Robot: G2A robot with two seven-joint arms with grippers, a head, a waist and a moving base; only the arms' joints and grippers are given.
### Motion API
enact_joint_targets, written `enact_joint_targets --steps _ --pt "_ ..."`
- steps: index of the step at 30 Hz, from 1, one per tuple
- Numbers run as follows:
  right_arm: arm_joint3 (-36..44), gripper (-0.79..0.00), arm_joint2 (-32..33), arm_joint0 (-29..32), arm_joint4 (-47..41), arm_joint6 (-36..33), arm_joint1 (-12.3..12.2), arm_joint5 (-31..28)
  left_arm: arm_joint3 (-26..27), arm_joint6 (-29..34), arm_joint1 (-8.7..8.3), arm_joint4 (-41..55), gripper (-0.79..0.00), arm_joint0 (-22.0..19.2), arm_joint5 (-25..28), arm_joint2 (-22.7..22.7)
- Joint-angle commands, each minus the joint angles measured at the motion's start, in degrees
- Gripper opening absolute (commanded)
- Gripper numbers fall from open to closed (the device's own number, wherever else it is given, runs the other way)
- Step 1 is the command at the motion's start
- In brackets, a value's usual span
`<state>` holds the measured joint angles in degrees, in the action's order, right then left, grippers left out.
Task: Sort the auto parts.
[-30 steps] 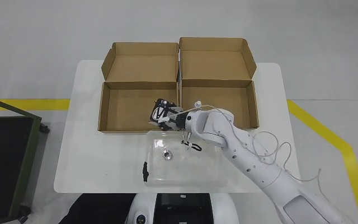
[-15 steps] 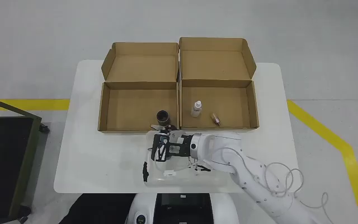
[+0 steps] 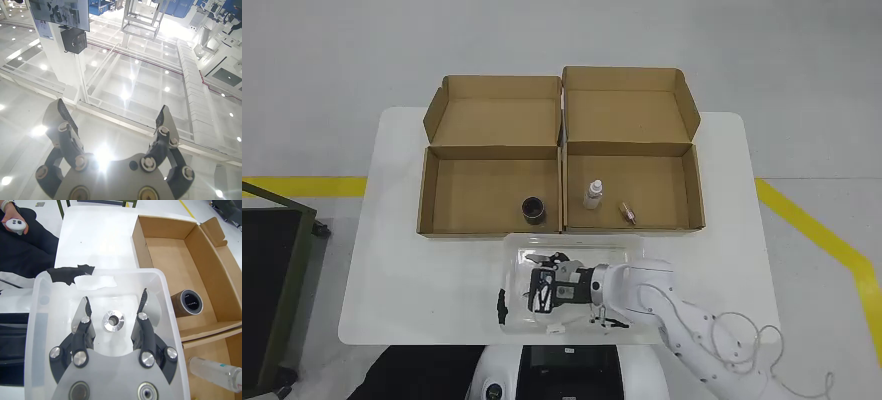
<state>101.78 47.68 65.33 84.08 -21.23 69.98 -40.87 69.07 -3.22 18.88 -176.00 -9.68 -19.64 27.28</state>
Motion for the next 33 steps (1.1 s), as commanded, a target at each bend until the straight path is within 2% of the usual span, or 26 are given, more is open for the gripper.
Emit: enact_joint_targets --steps 1,16,22,26,28,30,33 --pt "-0.54 -0.311 0.1 -0.02 0.22 -0.09 -0.02 0.22 0.0 0.0 0.0 0.0 0.0 0.0 0.0 0.0" --pt "-6.09 -0.296 -1.65 -2.91 -1.04 -3.21 0.76 0.42 0.0 0.0 0.0 0.0 0.0 0.0 0.0 0.0" --pt "-7.81 -0.351 -2.32 -3.51 -2.15 -3.03 1.09 0.55 0.0 0.0 0.0 0.0 0.0 0.0 0.0 0.0" --pt "-8.23 -0.477 -2.85 -3.84 -2.28 -3.6 1.26 0.5 0.0 0.0 0.0 0.0 0.0 0.0 0.0 0.0" --pt "-8.02 -0.656 -2.99 -3.9 -2.34 -3.87 1.3 0.45 0.0 0.0 0.0 0.0 0.0 0.0 0.0 0.0" --pt "-7.73 -0.785 -3.04 -3.9 -2.28 -4.2 1.29 0.28 0.0 0.0 0.0 0.0 0.0 0.0 0.0 0.0" --pt "-7.02 -0.785 -2.89 -3.7 -2.75 -4.59 1.23 -0.07 0.0 0.0 0.0 0.0 0.0 0.0 0.0 0.0"
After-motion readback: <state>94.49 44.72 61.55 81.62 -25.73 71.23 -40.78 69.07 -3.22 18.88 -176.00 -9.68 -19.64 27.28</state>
